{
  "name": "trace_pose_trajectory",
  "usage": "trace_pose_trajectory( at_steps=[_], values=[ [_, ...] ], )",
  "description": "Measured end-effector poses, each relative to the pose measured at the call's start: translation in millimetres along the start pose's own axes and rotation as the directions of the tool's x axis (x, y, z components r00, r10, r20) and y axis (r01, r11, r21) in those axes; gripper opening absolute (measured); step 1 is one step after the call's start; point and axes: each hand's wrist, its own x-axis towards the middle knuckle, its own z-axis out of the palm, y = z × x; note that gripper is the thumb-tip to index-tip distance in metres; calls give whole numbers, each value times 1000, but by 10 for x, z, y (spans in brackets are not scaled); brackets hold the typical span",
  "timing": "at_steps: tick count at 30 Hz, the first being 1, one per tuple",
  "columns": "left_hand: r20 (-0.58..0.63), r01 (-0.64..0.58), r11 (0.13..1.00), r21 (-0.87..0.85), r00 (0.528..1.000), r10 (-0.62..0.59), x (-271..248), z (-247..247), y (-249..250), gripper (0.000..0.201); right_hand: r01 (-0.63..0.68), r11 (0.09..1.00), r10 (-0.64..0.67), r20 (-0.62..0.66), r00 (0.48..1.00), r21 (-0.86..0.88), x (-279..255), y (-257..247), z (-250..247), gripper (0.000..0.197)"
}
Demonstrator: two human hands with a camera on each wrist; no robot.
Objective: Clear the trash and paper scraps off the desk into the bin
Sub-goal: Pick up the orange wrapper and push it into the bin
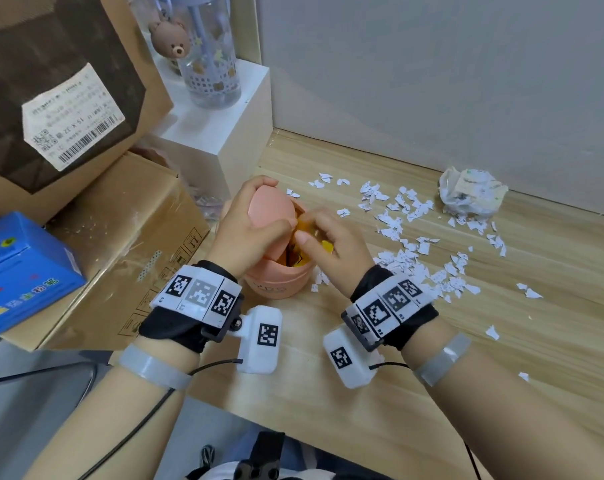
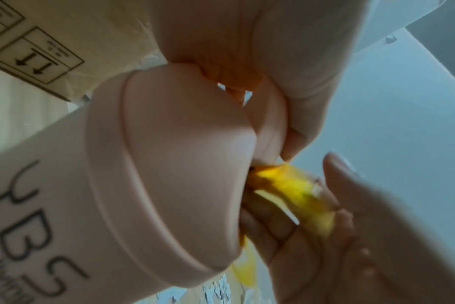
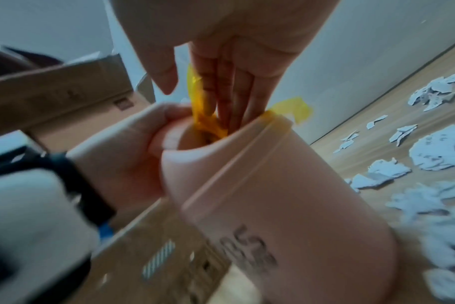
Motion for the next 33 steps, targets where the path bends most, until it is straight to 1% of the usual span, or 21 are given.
trace_pose_trajectory(
  at_steps=[1,3,5,6,8,10,11,13,15,16,17,19,20,21,23,24,25,27,29,31,33],
  values=[
    [-1,1,1000,2,1000,-1,-2,2,2,52,49,994,-39,105,994,-95,-40,14,10,42],
    [14,3,1000,14,1000,-4,-7,3,8,52,198,934,-96,327,940,-296,-105,17,34,61],
    [31,6,999,39,999,-7,-12,11,18,52,350,827,-120,470,874,-441,-76,8,62,70],
    [39,6,999,50,999,-8,-15,12,25,52,389,781,-107,509,854,-488,-19,-1,89,70],
    [46,7,999,44,999,-9,-2,4,22,51,374,725,48,585,810,-578,156,-48,159,68],
    [49,13,1000,25,999,-15,20,-7,-5,50,333,706,217,638,739,-625,305,-93,218,67],
    [47,15,1000,20,999,-16,30,-17,-20,50,331,708,248,658,711,-624,355,-109,239,65],
    [42,21,1000,10,999,-21,52,-21,-30,52,376,681,250,682,687,-628,391,-136,242,63],
    [28,37,999,1,999,-37,54,-3,-17,54,376,684,221,669,710,-625,357,-151,175,46],
    [16,37,999,0,999,-37,49,7,-10,54,342,730,178,647,742,-592,323,-148,111,33],
    [3,35,999,0,999,-35,48,14,-7,54,297,794,103,599,794,-530,277,-124,37,22],
    [-14,40,999,1,999,-40,51,22,0,54,228,889,-61,391,918,-396,147,-39,-132,16],
    [-12,51,999,-2,999,-51,53,27,9,52,174,923,-88,253,964,-344,74,19,-199,21],
    [-3,64,998,-6,998,-64,54,28,16,51,79,948,-40,130,991,-309,3,69,-249,27],
    [6,75,997,-11,997,-75,61,30,28,49,-156,959,164,13,986,-236,-77,157,-290,32],
    [7,76,997,-10,997,-76,60,31,38,48,-222,958,228,11,974,-184,-86,195,-280,28],
    [9,76,997,-10,997,-76,58,35,48,48,-233,962,238,17,971,-144,-85,204,-268,23],
    [7,76,997,-10,997,-76,58,41,61,48,-174,973,175,-7,985,-152,-53,175,-228,15],
    [-2,82,997,-8,997,-82,63,52,66,48,-95,962,91,-28,995,-256,4,107,-197,15],
    [-12,79,997,-4,997,-79,67,71,73,49,23,870,30,99,995,-492,77,17,-171,26],
    [-20,75,997,0,997,-75,73,80,66,51,138,767,86,314,946,-626,153,-41,-118,43]
  ],
)
